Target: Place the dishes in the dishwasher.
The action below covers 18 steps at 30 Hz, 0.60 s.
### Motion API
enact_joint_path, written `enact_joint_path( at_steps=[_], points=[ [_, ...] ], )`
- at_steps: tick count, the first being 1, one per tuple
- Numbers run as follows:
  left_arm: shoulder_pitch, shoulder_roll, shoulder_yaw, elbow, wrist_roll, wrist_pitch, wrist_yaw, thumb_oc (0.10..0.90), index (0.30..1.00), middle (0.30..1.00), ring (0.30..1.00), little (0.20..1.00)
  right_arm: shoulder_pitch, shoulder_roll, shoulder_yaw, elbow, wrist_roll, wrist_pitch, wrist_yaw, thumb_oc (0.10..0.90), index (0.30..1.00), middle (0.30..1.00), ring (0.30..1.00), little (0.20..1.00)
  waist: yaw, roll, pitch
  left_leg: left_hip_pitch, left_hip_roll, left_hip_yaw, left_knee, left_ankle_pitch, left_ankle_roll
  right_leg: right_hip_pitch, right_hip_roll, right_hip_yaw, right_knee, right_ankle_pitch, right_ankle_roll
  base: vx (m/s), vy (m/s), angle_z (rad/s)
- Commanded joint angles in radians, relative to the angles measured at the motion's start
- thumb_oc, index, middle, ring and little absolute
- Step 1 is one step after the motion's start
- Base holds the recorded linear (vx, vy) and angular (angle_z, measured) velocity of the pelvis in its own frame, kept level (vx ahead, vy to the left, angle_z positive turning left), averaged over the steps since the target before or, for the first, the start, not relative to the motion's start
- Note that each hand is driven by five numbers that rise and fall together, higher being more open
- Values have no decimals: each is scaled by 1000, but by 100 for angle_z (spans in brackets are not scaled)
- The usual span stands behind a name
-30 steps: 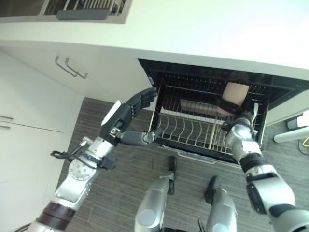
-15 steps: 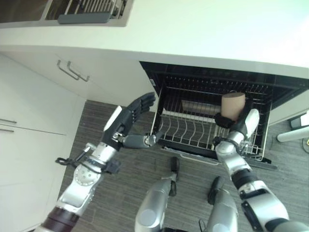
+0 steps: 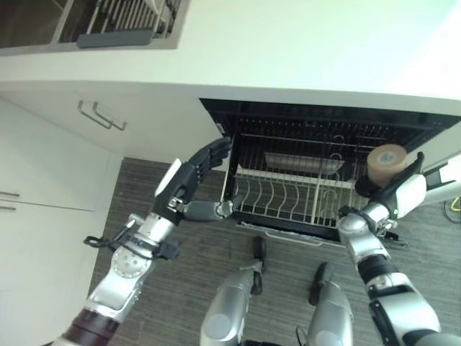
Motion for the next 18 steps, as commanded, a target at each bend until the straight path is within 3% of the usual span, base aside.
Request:
enact_joint_path(
  at_steps=[1,10,18],
  points=[
    [-50,-47,14,-110,-6,-105,27,800,900,900,900,900,15,-100,-3,-29,-65,-54,-46,800,900,900,900,900,2,33,-45,29,54,-4,133,-222,-24,-3,27,28,-86,49,2,-5,-11,-5],
    [-44,-66,6,-106,23,-116,51,800,900,900,900,900,32,-81,13,-34,-39,-86,35,800,900,900,900,900,-6,33,-44,33,53,2,133,-223,-22,-5,26,31,-86,51,0,0,-1,-1],
    [-47,-84,-4,-81,44,-138,55,800,900,900,900,900,19,-70,47,-61,-43,-164,108,800,900,900,900,900,-7,31,-44,32,53,5,133,-221,-21,-8,22,24,-86,55,-2,0,0,0]
  ],
)
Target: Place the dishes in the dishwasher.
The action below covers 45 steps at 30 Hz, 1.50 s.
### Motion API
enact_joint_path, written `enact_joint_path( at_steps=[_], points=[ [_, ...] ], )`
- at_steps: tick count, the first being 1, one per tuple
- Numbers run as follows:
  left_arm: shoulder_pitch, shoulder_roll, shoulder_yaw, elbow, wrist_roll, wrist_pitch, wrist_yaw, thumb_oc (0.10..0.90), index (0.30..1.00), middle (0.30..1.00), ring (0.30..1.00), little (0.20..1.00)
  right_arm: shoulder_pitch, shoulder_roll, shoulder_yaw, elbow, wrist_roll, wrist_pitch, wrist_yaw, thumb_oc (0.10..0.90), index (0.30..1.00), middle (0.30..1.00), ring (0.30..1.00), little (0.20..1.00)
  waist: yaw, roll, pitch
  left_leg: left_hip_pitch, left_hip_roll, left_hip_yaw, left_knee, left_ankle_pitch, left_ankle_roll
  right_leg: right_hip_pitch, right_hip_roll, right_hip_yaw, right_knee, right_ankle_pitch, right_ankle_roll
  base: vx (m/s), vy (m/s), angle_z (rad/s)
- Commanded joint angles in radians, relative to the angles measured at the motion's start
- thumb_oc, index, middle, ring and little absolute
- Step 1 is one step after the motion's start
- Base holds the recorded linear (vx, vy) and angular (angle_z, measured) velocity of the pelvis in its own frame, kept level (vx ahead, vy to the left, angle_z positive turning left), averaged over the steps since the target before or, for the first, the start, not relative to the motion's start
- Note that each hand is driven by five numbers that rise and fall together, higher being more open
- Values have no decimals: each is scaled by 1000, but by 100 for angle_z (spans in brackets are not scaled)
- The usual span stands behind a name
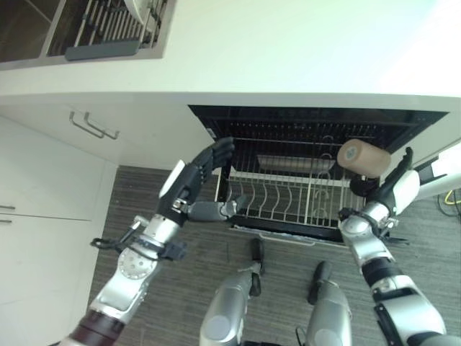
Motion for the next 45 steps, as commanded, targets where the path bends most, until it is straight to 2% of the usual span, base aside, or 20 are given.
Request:
enact_joint_path(
  at_steps=[1,5,11,12,15,19,23,32,33,34,45],
  points=[
    [-43,-47,32,-80,29,-137,35,800,900,900,900,900,2,-55,1,-59,-36,-105,-14,800,900,900,900,900,-1,28,-43,19,42,-9,133,-220,-18,-12,14,18,-83,56,1,0,0,0],
    [-45,-58,26,-70,40,-139,39,800,900,900,900,900,-2,-47,3,-74,-34,-143,0,800,900,900,900,900,-4,26,-43,22,42,-8,133,-221,-18,-12,15,18,-83,56,-1,0,0,0],
    [-46,-74,18,-56,60,-144,45,800,900,900,900,900,-8,-55,27,-109,-103,-143,77,800,900,900,900,900,-8,23,-42,21,43,-6,133,-219,-19,-16,14,17,-83,59,-2,0,0,0],
    [-50,-72,16,-52,61,-148,44,800,900,900,900,900,-23,-65,41,-116,-142,-128,120,800,900,900,900,900,-7,21,-40,20,43,-7,133,-218,-19,-17,15,16,-83,60,-2,0,0,0],
    [-52,-69,19,-36,60,-163,33,800,900,900,900,900,-50,-92,67,-106,-192,-94,142,800,900,900,900,900,-1,18,-43,18,43,-11,133,-217,-21,-16,12,10,-83,61,-2,-11,-7,1],
    [-55,-59,22,-29,53,-171,20,800,900,900,900,900,-59,-131,68,-73,-180,-76,161,800,900,900,900,900,3,10,-44,13,44,-14,133,-216,-22,-21,10,3,-83,65,0,-29,-36,4],
    [-55,-55,21,-31,55,-176,5,800,900,900,900,900,-74,-159,69,-48,-224,-61,195,800,900,900,900,900,8,3,-39,22,44,-18,133,-223,-23,-11,10,-1,-83,60,4,-10,-32,3],
    [-56,-28,33,-53,45,-166,-11,800,900,900,900,900,-122,-216,43,-10,-201,-24,216,800,900,900,900,900,21,-9,-38,12,45,-25,133,-219,-22,-16,12,-8,-83,68,8,-18,-28,3],
    [-55,-26,33,-58,42,-161,-13,800,900,900,900,900,-127,-222,40,-5,-196,-15,222,544,516,516,516,516,22,-10,-38,16,44,-26,133,-225,-22,-12,11,-8,-83,63,11,11,-22,3],
    [-56,-23,34,-62,42,-158,-14,800,900,900,900,900,-130,-226,37,-1,-184,-11,226,400,300,300,300,300,23,-11,-37,16,45,-27,133,-226,-22,-12,11,-8,-83,63,12,-12,-28,4],
    [-85,-28,16,-52,54,-153,7,800,900,900,900,900,-137,-179,48,27,-76,-6,291,400,300,300,300,300,19,-13,-31,16,49,-22,133,-225,-22,-13,12,-7,-83,65,12,-4,-8,3]
  ],
)
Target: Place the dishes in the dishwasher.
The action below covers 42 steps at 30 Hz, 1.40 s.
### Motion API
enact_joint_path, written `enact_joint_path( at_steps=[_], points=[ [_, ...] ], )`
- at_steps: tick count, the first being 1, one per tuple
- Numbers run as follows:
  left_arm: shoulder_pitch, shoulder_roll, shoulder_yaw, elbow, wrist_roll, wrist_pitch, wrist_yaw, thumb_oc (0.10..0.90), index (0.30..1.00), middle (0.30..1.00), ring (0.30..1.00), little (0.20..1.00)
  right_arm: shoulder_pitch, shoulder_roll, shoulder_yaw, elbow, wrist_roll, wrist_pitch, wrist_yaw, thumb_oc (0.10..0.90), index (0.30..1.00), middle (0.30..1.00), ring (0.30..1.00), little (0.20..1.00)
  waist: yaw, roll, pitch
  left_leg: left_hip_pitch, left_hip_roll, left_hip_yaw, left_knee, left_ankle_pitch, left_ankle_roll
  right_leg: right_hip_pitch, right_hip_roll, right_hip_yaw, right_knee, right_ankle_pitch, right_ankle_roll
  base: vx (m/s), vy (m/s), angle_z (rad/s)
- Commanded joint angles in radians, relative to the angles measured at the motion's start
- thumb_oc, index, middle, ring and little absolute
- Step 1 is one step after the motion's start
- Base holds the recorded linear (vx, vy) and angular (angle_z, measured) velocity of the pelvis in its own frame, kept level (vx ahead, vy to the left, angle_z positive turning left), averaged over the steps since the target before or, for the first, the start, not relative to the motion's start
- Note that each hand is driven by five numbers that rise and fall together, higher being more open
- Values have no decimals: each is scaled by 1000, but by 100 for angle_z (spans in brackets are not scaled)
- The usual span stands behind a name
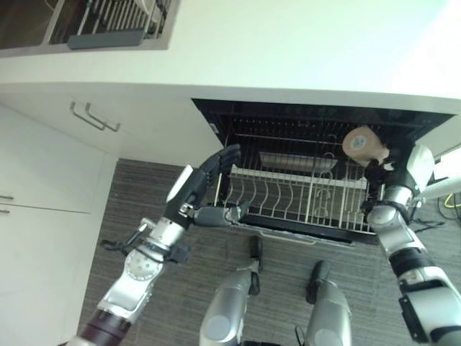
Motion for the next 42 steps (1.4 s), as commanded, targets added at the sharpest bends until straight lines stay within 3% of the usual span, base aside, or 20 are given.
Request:
enact_joint_path(
  at_steps=[1,9,10,11,12,25,30,37,42],
  points=[
    [-68,1,18,-112,-3,-107,30,800,900,900,900,900,-84,3,39,4,36,-41,28,400,300,300,300,300,15,-11,-32,25,44,7,151,-239,-15,-18,3,22,-87,69,18,0,0,0],
    [-82,-17,15,-94,7,-111,34,800,900,900,900,900,-78,49,57,-18,59,-56,79,400,300,300,300,300,9,-9,-32,24,43,12,151,-236,-16,-22,0,22,-87,71,16,-2,7,-1],
    [-83,-19,14,-91,9,-111,35,800,900,900,900,900,-80,51,59,-19,57,-56,83,450,375,375,375,375,9,-9,-31,26,43,12,151,-237,-16,-19,-1,22,-87,71,16,0,0,0],
    [-83,-23,13,-89,12,-111,36,800,900,900,900,900,-78,54,61,-22,52,-60,78,574,561,561,561,561,8,-9,-30,32,43,12,151,-242,-17,-14,-1,22,-87,66,17,0,0,0],
    [-83,-24,13,-91,14,-108,37,800,900,900,900,900,-74,54,63,-27,55,-64,73,800,900,900,900,900,8,-10,-29,32,43,13,151,-242,-17,-14,-2,21,-87,66,17,0,0,0],
    [-49,-55,6,-79,64,-141,84,800,900,900,900,900,38,141,22,-156,215,-153,-49,800,900,900,900,900,-17,-24,-60,75,52,26,151,-260,-15,21,8,30,-87,46,7,0,1,-1],
    [0,-74,22,-76,80,-171,75,800,900,900,900,900,149,182,41,-240,198,-220,-4,800,900,900,900,900,-30,-35,-112,126,63,41,151,-267,-16,72,15,31,-87,25,-4,24,6,-14],
    [63,-99,47,-82,78,-203,33,800,900,900,900,900,249,207,94,-366,179,-261,43,800,900,900,900,900,-34,-50,-175,176,71,50,151,-273,-18,126,20,25,-87,0,-13,34,9,-6],
    [147,-131,89,-91,71,-210,-2,800,900,900,900,900,389,210,112,-518,188,-315,96,800,900,900,900,900,-46,-74,-250,233,79,57,151,-284,-18,184,30,24,-87,-30,-20,122,16,-13]
  ],
)
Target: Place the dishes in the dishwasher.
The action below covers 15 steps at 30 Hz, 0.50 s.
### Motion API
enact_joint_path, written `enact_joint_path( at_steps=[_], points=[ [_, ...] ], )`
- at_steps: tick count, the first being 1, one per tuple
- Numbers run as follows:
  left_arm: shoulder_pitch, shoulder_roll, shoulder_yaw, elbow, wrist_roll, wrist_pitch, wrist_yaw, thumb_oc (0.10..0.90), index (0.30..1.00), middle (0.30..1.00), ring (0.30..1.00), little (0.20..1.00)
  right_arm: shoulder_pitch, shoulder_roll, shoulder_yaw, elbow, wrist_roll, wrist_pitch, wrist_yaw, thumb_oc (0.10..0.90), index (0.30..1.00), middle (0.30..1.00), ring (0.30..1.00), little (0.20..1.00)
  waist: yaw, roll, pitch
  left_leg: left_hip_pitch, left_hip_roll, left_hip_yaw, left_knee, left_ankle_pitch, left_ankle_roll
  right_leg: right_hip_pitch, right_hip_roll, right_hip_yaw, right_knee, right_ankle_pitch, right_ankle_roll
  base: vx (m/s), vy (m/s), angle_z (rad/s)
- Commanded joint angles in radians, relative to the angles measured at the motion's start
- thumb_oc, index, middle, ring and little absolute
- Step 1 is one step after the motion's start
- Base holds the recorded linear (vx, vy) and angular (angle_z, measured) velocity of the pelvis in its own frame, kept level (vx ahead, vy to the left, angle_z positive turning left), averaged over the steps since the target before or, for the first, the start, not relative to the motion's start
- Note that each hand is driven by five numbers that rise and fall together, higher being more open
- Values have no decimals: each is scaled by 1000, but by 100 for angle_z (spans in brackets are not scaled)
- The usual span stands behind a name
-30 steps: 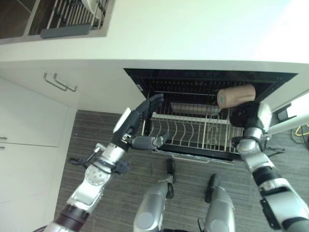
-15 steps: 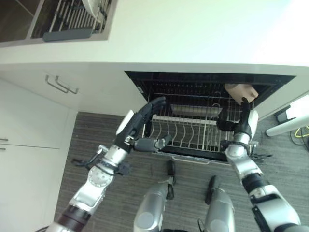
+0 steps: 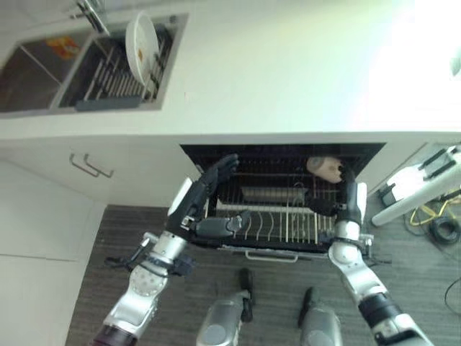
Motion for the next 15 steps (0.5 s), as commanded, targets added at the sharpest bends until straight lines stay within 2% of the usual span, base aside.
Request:
enact_joint_path(
  at_steps=[1,5,9,12,15],
  points=[
    [-28,-19,47,-93,-14,-139,-16,800,900,900,900,900,-52,-7,-21,-68,-25,-146,23,800,900,900,900,900,2,4,-81,32,55,-9,143,-199,11,-5,7,-21,-8,-15,-12,60,6,-19],
    [18,-36,91,-87,-32,-129,7,800,900,900,900,900,27,-9,-55,-179,30,-197,67,800,900,900,900,900,-6,-18,-103,58,54,-11,143,-214,16,21,12,-24,-8,-26,-8,43,13,-8],
    [47,-61,137,-80,-62,-135,85,800,900,900,900,900,98,-22,-113,-295,134,-234,142,800,900,900,900,900,-11,-41,-115,74,43,-12,143,-231,30,41,14,-26,-8,-29,-1,40,75,-3],
    [66,-92,196,-74,-126,-56,201,800,900,900,900,900,173,-28,-189,-423,143,-296,152,800,900,900,900,900,-14,-58,-118,85,6,-35,143,-253,65,55,10,-19,-8,-13,17,68,188,-14],
    [80,-108,233,-70,-210,-10,229,800,900,900,900,900,201,-28,-226,-462,124,-322,132,800,900,900,900,900,-16,-59,-116,86,-9,-45,143,-260,84,57,9,-15,-8,0,26,42,145,-2]
  ],
)
